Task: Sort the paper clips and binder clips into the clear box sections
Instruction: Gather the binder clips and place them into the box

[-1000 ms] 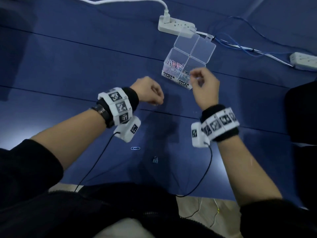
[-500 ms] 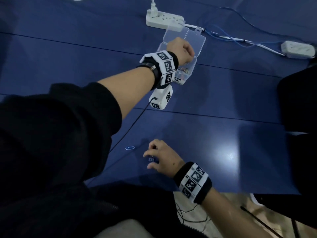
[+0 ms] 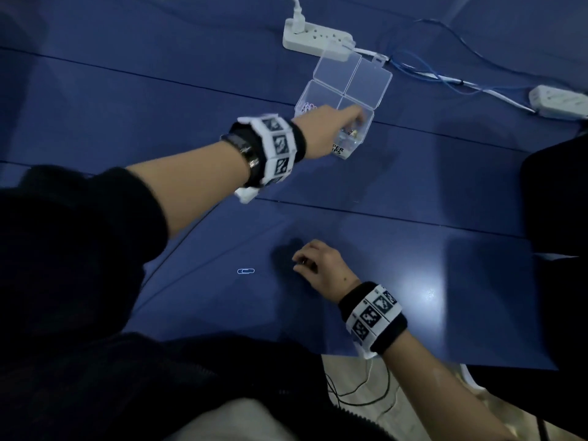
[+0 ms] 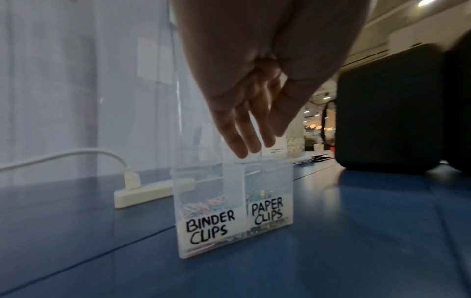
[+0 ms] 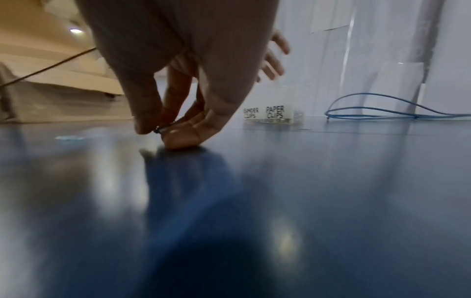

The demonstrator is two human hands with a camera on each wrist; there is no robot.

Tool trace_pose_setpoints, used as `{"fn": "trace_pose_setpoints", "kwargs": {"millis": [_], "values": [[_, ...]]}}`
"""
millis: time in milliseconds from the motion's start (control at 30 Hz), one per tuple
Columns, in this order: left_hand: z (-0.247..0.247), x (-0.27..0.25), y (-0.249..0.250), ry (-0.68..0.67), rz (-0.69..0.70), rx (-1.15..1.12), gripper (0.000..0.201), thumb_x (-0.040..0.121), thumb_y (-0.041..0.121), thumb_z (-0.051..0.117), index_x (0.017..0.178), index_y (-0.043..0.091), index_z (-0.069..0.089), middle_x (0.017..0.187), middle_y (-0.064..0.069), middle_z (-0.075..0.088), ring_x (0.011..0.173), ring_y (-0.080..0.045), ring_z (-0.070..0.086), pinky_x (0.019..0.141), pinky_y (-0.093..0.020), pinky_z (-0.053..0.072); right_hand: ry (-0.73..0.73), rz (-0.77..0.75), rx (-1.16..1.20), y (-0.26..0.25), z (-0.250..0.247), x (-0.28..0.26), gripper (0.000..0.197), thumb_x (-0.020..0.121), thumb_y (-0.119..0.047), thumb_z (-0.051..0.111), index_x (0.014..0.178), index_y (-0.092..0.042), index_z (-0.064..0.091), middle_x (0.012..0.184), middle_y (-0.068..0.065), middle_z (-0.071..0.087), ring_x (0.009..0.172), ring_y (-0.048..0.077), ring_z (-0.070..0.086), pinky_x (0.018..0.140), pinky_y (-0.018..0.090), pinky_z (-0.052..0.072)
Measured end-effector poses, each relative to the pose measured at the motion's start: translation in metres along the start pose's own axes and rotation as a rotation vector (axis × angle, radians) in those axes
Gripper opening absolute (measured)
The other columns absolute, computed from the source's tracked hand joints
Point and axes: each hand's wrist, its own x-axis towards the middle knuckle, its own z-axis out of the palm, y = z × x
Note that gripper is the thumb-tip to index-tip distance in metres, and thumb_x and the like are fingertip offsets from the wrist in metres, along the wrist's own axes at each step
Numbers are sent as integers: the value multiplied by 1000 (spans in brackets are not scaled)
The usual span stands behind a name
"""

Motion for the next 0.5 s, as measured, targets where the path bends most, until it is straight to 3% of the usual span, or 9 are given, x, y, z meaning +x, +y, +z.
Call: {"fn": "trace_pose_setpoints", "kwargs": {"millis": [33,100,133,200,233,300,367,500], "values": [[3,-13,-1,13,44,56,40,84,-6,40,118,8,54,120,-10,62,109,-27,57,84,-31,44,29,5,14,1,-3,2,16,83,-6,62,96,2,66,100,19,59,79,18,52,75,13,38],[15,-50,-7,-89,46,221,20,83,10,53,100,12,62,107,-9,65,103,-29,59,81,-32,44,95,22,54,5,-9,7,14,81,-3,63,94,2,67,95,19,62,75,14,50,69,5,38],[25,-71,-12,-230,-5,300,19,81,21,60,99,15,62,107,-6,65,104,-28,59,79,-31,44,122,36,66,7,-13,9,13,80,-2,64,93,2,67,93,19,62,74,15,50,68,1,38],[47,-112,-20,-560,-112,457,36,75,38,69,105,19,59,113,-2,62,108,-26,57,75,-29,42,173,61,85,10,-20,14,13,79,-1,64,91,1,68,93,19,64,73,16,53,68,-1,38],[58,-128,-25,-661,-140,514,44,74,41,70,109,19,56,116,-1,60,109,-25,56,74,-30,42,193,72,98,12,-24,17,12,79,-1,65,91,1,68,93,19,64,73,16,53,68,-1,39],[76,-148,-33,-711,-165,545,48,79,37,68,118,16,51,121,-4,55,111,-25,55,76,-33,45,219,85,102,13,-33,24,11,79,-2,65,90,-1,68,93,18,64,73,16,54,67,0,40],[87,-154,-36,-670,-160,517,40,87,24,60,123,11,48,124,-7,53,113,-26,54,83,-36,47,266,92,110,11,-44,32,11,79,-3,65,90,-1,68,93,15,64,74,17,56,66,-1,40],[98,-156,-36,-625,-96,523,22,92,1,44,109,5,57,118,-12,58,108,-30,58,84,-36,47,494,60,118,0,-77,55,10,76,0,68,86,-1,68,86,6,57,68,15,55,65,-1,42]]}}
